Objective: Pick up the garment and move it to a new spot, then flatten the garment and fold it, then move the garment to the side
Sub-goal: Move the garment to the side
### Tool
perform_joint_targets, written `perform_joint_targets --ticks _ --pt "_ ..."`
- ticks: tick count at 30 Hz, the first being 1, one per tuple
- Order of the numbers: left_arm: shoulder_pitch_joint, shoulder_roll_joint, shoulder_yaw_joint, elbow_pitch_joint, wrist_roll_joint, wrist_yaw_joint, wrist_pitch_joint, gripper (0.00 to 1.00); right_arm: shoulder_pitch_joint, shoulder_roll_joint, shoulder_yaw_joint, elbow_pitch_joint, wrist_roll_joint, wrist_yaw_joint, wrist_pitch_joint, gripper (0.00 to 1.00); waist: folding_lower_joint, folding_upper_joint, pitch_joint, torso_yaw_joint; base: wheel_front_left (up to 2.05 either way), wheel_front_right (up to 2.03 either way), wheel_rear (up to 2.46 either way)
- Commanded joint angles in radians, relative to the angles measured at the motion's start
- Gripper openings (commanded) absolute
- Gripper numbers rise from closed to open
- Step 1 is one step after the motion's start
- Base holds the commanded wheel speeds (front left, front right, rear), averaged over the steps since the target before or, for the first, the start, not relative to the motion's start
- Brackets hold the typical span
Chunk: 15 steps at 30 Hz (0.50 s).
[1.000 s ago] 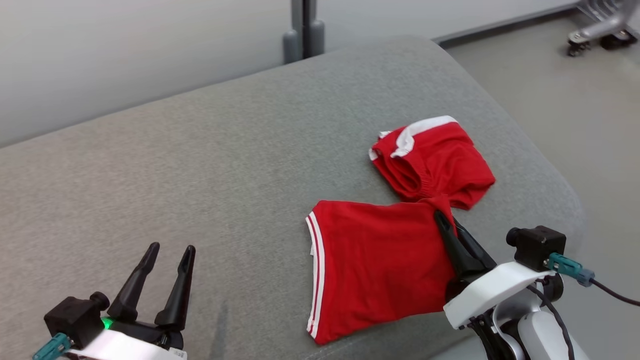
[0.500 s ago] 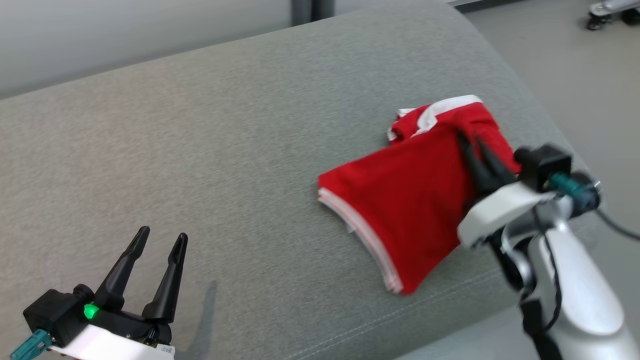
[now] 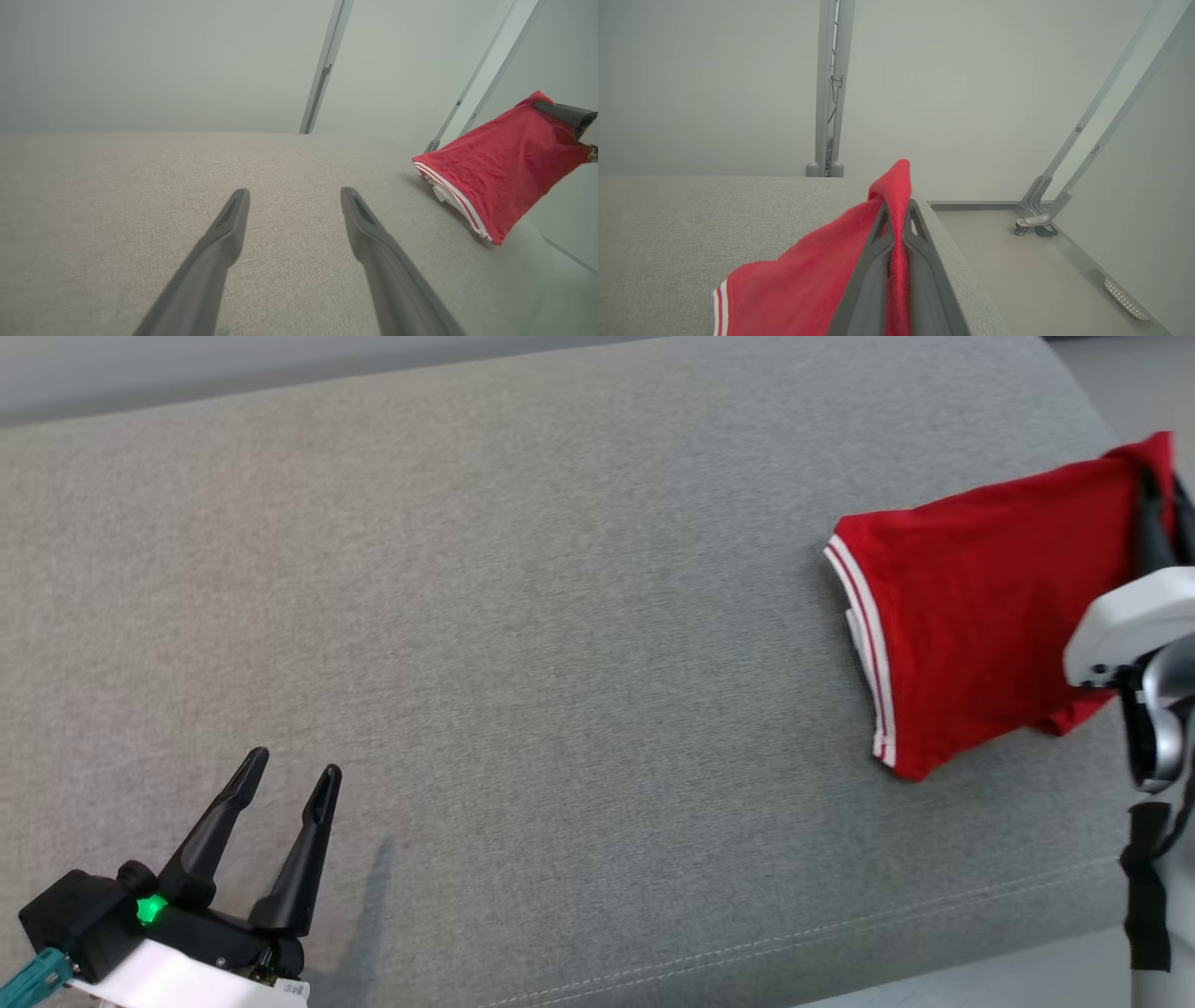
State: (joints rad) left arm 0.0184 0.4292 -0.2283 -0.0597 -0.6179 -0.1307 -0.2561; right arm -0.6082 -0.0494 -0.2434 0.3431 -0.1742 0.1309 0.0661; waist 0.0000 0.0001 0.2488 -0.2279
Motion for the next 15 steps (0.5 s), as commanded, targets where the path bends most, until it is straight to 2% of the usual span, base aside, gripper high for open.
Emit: perform_joint_targets --ticks 1,2,3,4,8,11,12,15 --pt "-0.036 0.030 0.032 -0.032 -0.010 0.000 -0.006 1.00 -0.008 -0.001 -0.010 -0.041 -0.022 0.000 0.009 0.00 0.0000 -0.0001 0.019 0.022 0.00 0.00 0.00" --pt "-0.039 0.035 0.030 -0.037 -0.012 0.000 -0.006 1.00 -0.003 -0.001 -0.029 -0.045 -0.038 0.000 0.016 0.39 0.0000 -0.0001 0.024 0.028 0.00 0.00 0.00" --pt "-0.041 0.040 0.028 -0.040 -0.014 0.000 -0.006 1.00 0.003 -0.001 -0.050 -0.049 -0.050 0.000 0.023 0.93 0.0000 -0.0001 0.028 0.033 0.00 0.00 0.00" --pt "-0.043 0.045 0.028 -0.043 -0.017 0.000 -0.006 1.00 0.009 -0.001 -0.073 -0.055 -0.067 0.000 0.031 1.00 0.0000 -0.0001 0.032 0.038 0.00 0.00 0.00" --pt "-0.055 0.059 0.023 -0.049 -0.022 0.000 -0.006 1.00 0.028 -0.001 -0.172 -0.093 -0.139 0.000 0.033 1.00 0.0000 -0.0001 0.040 0.061 0.00 0.00 0.00" --pt "-0.059 0.058 0.028 -0.043 -0.028 0.000 -0.006 1.00 0.035 -0.001 -0.214 -0.120 -0.171 0.000 -0.005 1.00 0.0000 -0.0001 0.034 0.076 0.00 0.00 0.00" --pt "-0.060 0.056 0.031 -0.038 -0.027 0.000 -0.006 1.00 0.036 -0.001 -0.208 -0.119 -0.160 0.000 -0.022 1.00 0.0000 -0.0001 0.029 0.081 0.00 0.00 0.00" --pt "-0.057 0.031 0.066 -0.001 -0.024 0.000 -0.006 1.00 0.043 -0.001 -0.083 -0.099 -0.081 0.000 -0.097 1.00 0.0000 -0.0001 -0.001 0.094 0.00 0.00 0.00"
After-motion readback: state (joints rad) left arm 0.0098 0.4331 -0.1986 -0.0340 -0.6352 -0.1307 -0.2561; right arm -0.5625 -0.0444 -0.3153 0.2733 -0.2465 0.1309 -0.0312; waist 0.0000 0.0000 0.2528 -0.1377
